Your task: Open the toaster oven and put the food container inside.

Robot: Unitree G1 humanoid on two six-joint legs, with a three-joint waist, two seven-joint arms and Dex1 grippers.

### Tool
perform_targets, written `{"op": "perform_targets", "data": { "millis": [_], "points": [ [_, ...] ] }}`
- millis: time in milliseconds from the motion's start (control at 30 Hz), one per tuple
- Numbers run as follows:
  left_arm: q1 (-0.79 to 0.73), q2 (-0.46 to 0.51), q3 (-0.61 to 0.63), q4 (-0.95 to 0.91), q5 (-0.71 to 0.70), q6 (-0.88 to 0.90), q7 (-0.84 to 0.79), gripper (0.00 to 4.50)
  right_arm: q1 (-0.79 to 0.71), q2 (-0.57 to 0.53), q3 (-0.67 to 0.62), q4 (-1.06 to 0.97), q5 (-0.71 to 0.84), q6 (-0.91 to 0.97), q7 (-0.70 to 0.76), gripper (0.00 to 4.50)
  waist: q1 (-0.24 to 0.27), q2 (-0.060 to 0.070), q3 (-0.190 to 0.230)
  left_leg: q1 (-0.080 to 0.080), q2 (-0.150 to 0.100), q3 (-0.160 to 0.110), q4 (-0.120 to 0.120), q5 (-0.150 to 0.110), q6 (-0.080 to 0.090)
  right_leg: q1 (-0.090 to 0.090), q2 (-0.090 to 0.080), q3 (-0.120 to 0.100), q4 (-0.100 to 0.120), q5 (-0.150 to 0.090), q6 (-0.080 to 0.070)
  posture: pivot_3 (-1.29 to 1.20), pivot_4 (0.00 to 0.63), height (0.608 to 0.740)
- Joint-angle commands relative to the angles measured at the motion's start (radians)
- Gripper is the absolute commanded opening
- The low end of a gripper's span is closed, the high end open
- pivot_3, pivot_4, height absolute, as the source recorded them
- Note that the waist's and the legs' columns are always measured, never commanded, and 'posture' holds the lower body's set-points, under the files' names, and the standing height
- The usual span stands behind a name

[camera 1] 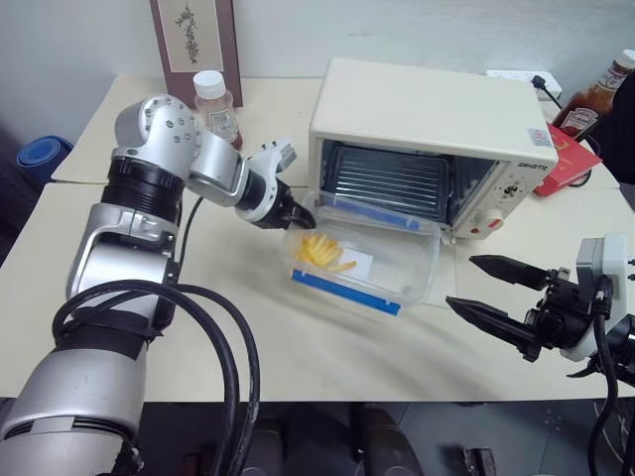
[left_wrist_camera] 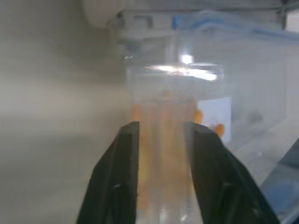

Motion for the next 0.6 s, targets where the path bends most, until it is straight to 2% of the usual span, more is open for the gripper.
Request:
{"op": "perform_targets", "data": {
  "millis": [33,100,200,367,533,600],
  "points": [
    [-0.029,-0.031,0.117,0.034,0.093,-0.02,-0.004,2.73,-0.007,0.01,-0.01,-0.015,0.007,-0.027,-0.03,4.5,-0.001,0.0,0.0,0.0,0.0,0.0,0.0,0.0,0.0,0.0,0.0,0.0,0.0,0.0,0.0,0.0,0.15,0.74],
    [-0.028,-0.042,0.158,0.031,0.131,-0.005,-0.012,3.36,-0.004,0.012,-0.008,-0.016,0.01,-0.027,-0.04,4.5,-0.001,0.0,0.0,0.001,0.0,0.0,0.0,0.0,0.0,0.0,0.0,0.0,0.002,0.0,0.0,0.0,0.15,0.74],
    [-0.008,-0.003,0.183,-0.029,0.103,0.003,-0.083,4.15,-0.007,0.009,-0.008,-0.016,0.023,-0.02,-0.055,4.5,-0.001,0.0,0.0,0.001,0.0,0.0,0.0,0.0,0.0,-0.001,0.0,0.0,0.003,0.0,0.0,0.0,0.15,0.74],
    [0.073,0.133,0.151,-0.189,-0.077,0.003,-0.266,4.15,-0.032,-0.021,-0.014,0.008,0.047,-0.002,-0.054,4.5,-0.008,0.0,0.0,0.001,0.0,0.0,0.001,0.001,-0.001,-0.002,0.0,0.001,0.009,0.0,0.0,0.0,0.15,0.74],
    [0.214,0.243,0.256,-0.413,-0.112,-0.026,-0.47,4.15,-0.101,-0.055,-0.018,0.03,0.138,0.033,-0.071,4.5,-0.004,0.0,0.0,0.001,0.0,-0.001,0.003,0.003,-0.002,-0.001,-0.001,0.001,0.01,0.0,0.0,0.0,0.15,0.74],
    [0.309,0.324,0.257,-0.521,-0.103,-0.118,-0.66,4.21,-0.129,-0.072,-0.007,0.03,0.197,0.056,-0.076,4.09,-0.008,0.0,0.0,0.002,0.0,-0.001,0.004,0.003,-0.002,-0.001,-0.001,0.001,0.011,0.0,0.0,0.0,0.15,0.74]
  ]
}}
